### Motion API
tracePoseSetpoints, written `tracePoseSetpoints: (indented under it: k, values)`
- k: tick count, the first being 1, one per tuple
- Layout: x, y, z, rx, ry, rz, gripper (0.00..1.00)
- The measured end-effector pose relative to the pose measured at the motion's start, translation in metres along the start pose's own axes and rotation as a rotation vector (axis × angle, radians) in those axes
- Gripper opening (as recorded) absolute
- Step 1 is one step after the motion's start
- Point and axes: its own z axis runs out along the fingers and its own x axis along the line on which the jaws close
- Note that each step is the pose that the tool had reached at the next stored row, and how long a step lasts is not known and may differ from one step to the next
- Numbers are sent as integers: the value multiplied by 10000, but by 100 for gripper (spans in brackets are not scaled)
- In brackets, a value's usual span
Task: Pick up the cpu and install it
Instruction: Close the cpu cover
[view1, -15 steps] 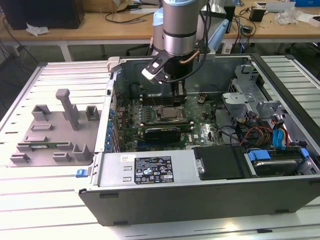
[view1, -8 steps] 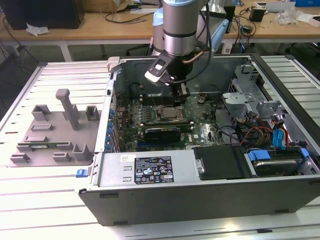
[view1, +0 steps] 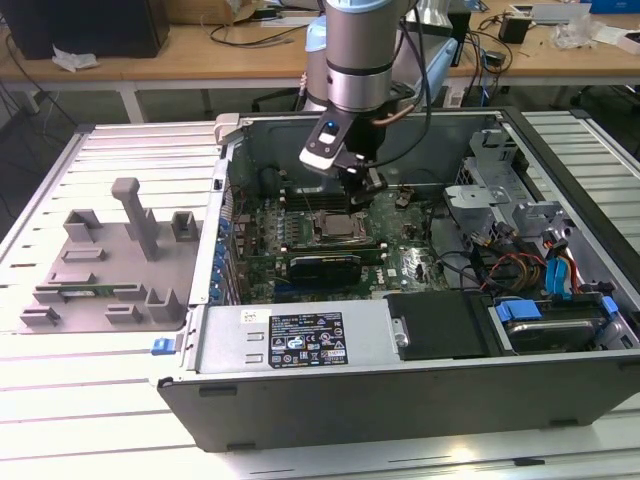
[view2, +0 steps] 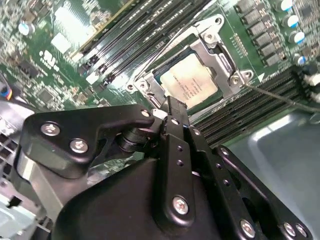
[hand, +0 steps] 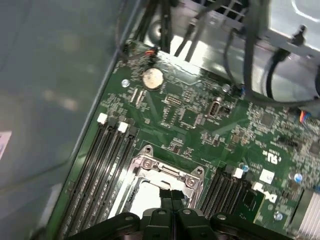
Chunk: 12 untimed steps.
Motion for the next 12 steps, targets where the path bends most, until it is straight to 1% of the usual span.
tracePoseSetpoints:
  k: [3,5,6,7,12]
  values:
    - [0,0,0,-9,5,-578,11]
    - [0,0,1,-23,14,-1308,11]
    - [0,0,2,-27,17,-1548,11]
    - [0,-1,2,-36,23,-2004,11]
    - [0,-1,5,-69,45,-3743,11]
